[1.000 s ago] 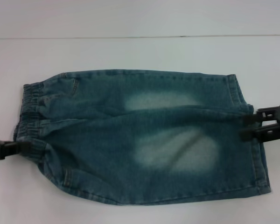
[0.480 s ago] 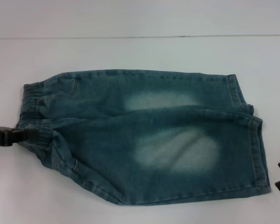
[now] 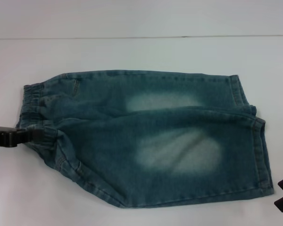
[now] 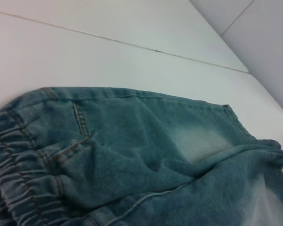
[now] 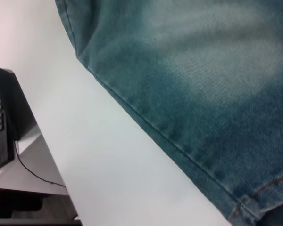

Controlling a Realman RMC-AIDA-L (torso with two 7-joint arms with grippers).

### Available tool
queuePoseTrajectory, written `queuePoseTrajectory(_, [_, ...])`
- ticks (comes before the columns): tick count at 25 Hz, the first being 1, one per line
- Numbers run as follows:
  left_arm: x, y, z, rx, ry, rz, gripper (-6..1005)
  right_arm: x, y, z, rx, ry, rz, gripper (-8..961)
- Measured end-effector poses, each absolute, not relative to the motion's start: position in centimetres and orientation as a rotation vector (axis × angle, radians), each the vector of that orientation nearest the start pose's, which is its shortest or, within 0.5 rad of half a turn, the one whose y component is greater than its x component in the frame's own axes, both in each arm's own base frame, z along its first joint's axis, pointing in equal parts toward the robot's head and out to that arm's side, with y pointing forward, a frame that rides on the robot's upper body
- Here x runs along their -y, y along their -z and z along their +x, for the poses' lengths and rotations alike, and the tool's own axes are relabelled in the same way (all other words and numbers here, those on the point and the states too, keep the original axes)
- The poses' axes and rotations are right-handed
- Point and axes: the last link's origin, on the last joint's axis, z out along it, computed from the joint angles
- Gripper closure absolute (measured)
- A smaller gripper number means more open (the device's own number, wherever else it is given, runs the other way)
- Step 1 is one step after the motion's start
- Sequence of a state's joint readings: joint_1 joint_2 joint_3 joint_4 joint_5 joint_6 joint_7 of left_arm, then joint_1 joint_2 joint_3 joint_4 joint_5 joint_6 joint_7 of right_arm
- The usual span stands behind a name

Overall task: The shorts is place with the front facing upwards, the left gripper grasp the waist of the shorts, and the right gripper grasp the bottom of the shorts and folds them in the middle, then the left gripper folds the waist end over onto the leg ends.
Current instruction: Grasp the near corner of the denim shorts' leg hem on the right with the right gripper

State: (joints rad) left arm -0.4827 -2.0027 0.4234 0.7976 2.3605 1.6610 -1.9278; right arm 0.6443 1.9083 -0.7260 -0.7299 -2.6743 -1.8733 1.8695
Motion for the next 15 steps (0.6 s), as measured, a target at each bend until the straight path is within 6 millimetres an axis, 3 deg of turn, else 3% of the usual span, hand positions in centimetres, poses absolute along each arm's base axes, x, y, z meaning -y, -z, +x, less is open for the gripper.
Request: queuePoseTrajectory(15, [-30.7, -6.0, -32.7, 1.422, 0.468, -2.439, 970, -31.3, -4.8, 30.9, -1.281, 0.366, -2.919, 126])
